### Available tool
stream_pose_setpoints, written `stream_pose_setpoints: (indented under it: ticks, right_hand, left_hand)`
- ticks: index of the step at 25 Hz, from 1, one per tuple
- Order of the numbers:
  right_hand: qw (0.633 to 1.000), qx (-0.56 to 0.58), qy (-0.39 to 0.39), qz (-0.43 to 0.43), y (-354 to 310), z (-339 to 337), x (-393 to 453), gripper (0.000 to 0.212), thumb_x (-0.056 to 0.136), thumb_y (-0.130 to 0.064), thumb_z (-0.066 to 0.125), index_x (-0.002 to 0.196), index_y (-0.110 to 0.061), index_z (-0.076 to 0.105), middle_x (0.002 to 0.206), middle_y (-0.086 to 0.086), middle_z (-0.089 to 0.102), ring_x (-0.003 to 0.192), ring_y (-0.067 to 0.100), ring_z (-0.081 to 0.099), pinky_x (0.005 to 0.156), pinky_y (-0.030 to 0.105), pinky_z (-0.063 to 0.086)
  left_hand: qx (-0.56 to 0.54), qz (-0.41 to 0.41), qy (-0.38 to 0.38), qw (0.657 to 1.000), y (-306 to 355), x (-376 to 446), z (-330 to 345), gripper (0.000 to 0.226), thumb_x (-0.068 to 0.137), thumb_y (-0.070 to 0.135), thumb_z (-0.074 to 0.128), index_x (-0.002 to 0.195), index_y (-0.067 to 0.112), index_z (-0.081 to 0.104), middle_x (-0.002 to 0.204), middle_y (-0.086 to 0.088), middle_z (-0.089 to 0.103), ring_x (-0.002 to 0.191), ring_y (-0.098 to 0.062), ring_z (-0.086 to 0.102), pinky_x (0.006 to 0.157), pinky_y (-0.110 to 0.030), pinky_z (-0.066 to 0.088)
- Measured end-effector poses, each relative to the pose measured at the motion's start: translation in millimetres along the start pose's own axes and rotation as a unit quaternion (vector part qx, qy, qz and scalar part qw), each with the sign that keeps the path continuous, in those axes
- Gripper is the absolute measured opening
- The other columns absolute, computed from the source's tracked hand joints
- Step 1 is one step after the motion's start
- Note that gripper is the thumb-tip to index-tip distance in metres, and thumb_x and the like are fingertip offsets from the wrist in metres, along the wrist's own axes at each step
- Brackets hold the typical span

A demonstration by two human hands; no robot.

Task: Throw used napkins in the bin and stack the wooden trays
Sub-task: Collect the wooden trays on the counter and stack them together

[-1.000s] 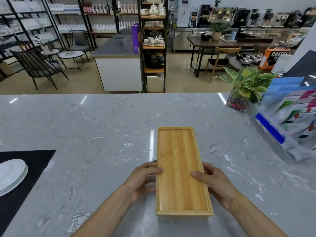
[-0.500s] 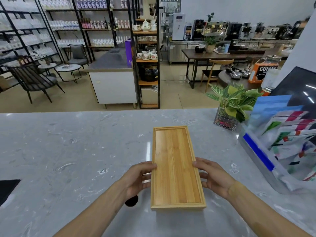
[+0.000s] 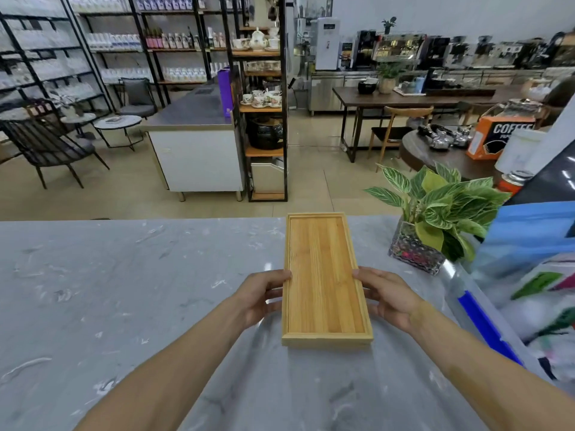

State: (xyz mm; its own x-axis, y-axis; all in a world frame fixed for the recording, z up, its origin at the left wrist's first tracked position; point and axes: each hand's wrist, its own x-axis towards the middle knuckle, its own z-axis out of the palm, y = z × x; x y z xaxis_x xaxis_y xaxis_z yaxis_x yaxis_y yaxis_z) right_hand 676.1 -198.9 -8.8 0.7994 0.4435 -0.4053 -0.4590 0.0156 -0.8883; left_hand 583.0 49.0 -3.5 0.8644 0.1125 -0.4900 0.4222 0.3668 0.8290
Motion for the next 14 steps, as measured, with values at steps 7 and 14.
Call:
stream_pose_setpoints:
  ticks: [7,14]
  right_hand:
    - [0.999,0.009,0.027,-0.013,-17,-24,82,0.021,0.087,-0.016,0.067,0.104,-0.004,0.071,0.086,0.009,0.077,0.071,0.017,0.072,0.059,0.028,0.058]
    - [0.999,0.005,0.040,0.001,-20,-35,117,0.021,0.088,-0.015,0.068,0.105,-0.002,0.069,0.092,0.014,0.074,0.074,0.020,0.071,0.066,0.030,0.059]
  left_hand:
    - [0.016,-0.009,0.030,0.999,24,83,15,0.007,0.087,0.014,0.066,0.082,0.008,0.067,0.057,0.002,0.064,0.054,-0.012,0.057,0.044,-0.022,0.049]
    - [0.044,-0.025,0.049,0.998,31,121,17,0.008,0.088,0.016,0.068,0.085,0.009,0.066,0.065,-0.002,0.059,0.060,-0.016,0.052,0.047,-0.024,0.050]
